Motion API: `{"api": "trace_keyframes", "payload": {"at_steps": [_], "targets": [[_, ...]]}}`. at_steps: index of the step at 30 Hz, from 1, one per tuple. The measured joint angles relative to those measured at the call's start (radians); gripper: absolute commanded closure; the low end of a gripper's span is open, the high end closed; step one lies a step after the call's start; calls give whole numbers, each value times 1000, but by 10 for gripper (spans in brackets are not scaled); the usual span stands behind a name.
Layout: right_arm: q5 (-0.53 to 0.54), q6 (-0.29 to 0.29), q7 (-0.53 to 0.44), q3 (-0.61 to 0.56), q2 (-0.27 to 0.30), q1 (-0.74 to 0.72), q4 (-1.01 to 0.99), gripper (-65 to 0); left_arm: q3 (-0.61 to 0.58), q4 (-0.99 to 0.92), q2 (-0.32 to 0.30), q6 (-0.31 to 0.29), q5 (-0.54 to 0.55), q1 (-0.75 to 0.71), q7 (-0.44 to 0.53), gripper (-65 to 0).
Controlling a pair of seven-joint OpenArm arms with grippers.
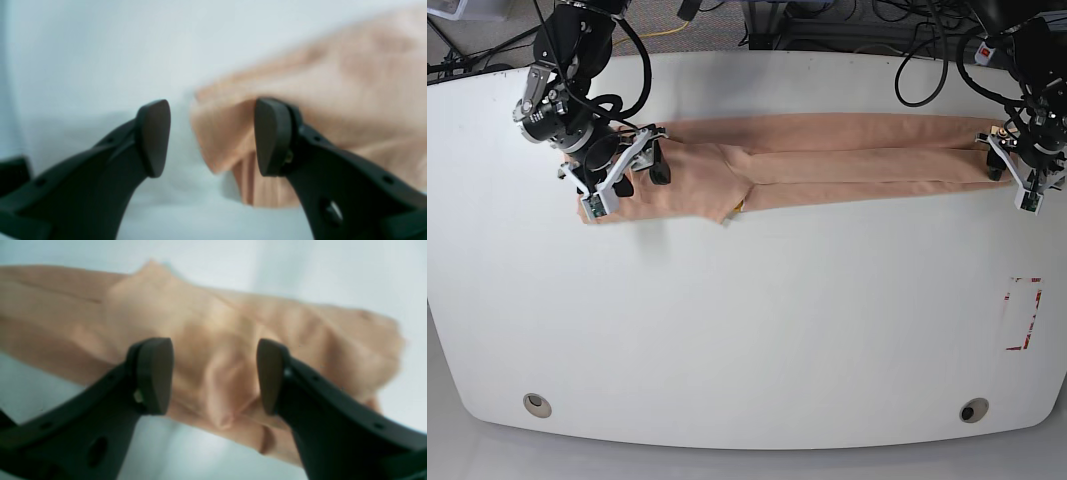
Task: Fold the T-shirt properly
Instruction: 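Pull the right gripper back to the shirt's end and grasp it, then grasp the shirt's other end with the left gripper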
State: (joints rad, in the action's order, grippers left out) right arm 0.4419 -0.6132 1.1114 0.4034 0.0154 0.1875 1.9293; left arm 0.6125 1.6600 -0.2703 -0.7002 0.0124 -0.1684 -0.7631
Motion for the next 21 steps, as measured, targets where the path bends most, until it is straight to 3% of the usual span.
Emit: {"api": "trace_keyframes", "payload": {"at_steps": [3,6,11,16,21], "targets": [[-27,13,0,-31,5,0,-2,-377,1,31,1,0,24,-1,-8,-375],[-22,11,-10,-60,9,-19,-48,-377,2,48,0,0,132,2,-12,-376],[-18,11,-27,-69,8,-48,-179,-377,40,56,-16,-1,249,1,-169,-385],[-19,11,-31,-64,13,-73,-263,-377,125,50,-27,0,367,3,-241,-522],[-19,11,-34,-69,13,-79,-271,-377,183,-24,-21,0,435,-5,-269,-546]]}}
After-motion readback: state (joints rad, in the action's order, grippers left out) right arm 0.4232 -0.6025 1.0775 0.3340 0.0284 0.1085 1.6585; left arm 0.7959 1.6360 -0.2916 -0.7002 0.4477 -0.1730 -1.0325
